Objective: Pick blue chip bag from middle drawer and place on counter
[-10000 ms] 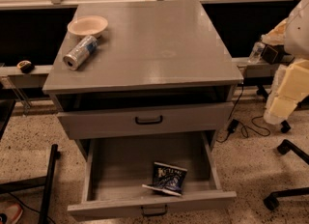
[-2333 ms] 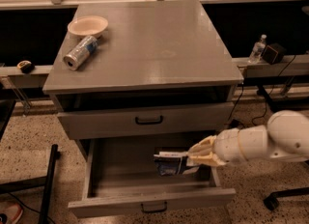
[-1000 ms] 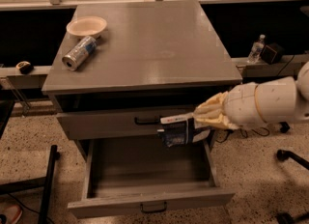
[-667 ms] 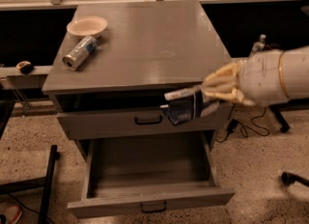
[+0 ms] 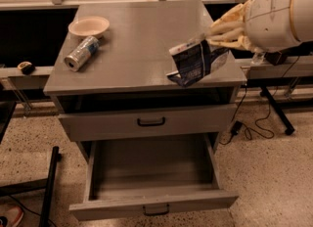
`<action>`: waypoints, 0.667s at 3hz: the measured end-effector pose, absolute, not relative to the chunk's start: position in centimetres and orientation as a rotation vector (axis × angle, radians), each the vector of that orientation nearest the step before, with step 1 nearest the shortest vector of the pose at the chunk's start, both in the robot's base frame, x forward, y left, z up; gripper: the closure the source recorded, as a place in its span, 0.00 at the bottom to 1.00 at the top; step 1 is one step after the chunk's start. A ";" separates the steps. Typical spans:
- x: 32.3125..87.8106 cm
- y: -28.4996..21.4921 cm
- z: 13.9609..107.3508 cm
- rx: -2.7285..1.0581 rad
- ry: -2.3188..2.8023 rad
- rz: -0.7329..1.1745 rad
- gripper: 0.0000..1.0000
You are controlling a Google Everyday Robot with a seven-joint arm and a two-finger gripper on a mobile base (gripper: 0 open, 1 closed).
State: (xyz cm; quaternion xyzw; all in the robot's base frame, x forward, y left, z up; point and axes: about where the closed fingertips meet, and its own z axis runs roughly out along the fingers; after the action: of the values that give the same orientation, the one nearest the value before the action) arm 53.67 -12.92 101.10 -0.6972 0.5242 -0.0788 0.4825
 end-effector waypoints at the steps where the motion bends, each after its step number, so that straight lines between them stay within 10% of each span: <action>1: 58.3 -10.8 100.5 -1.626 1.260 -0.280 1.00; 2: 64.1 -9.2 100.1 -1.505 1.253 -0.330 1.00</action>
Offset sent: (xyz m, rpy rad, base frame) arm 0.1954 0.0430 0.0207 0.2434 -0.3774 -0.2738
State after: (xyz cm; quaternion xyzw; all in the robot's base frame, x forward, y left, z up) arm 64.07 -9.18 100.14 -0.6349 0.5285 -0.1392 0.5461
